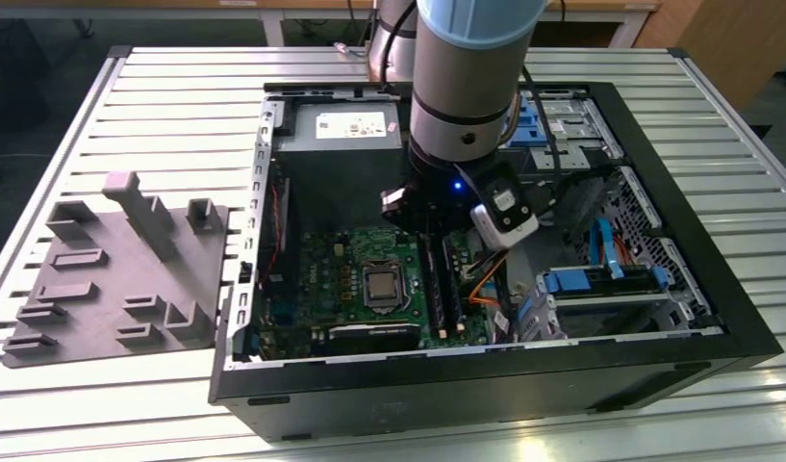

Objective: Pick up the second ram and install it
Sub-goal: 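Press down the second ram until it locks into place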

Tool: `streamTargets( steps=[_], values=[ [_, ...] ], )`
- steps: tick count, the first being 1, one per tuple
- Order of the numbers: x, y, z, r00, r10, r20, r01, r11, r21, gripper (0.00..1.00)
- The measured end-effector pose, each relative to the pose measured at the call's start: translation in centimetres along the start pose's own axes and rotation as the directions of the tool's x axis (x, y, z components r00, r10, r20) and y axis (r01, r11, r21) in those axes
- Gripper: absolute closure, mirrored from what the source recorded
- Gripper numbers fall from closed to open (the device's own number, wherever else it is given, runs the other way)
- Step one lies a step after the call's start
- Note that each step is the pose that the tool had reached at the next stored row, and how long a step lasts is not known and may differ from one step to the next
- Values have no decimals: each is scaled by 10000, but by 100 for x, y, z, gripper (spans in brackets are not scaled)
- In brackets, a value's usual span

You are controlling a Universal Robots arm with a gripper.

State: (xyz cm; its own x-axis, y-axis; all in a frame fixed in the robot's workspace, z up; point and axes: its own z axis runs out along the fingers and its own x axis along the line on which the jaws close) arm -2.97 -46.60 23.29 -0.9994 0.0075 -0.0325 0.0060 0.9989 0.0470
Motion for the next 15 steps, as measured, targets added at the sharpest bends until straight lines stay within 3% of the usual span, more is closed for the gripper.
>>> streamTargets(
  steps=[15],
  values=[
    [4,43,2,10000,0,0,0,10000,0,89]
  ],
)
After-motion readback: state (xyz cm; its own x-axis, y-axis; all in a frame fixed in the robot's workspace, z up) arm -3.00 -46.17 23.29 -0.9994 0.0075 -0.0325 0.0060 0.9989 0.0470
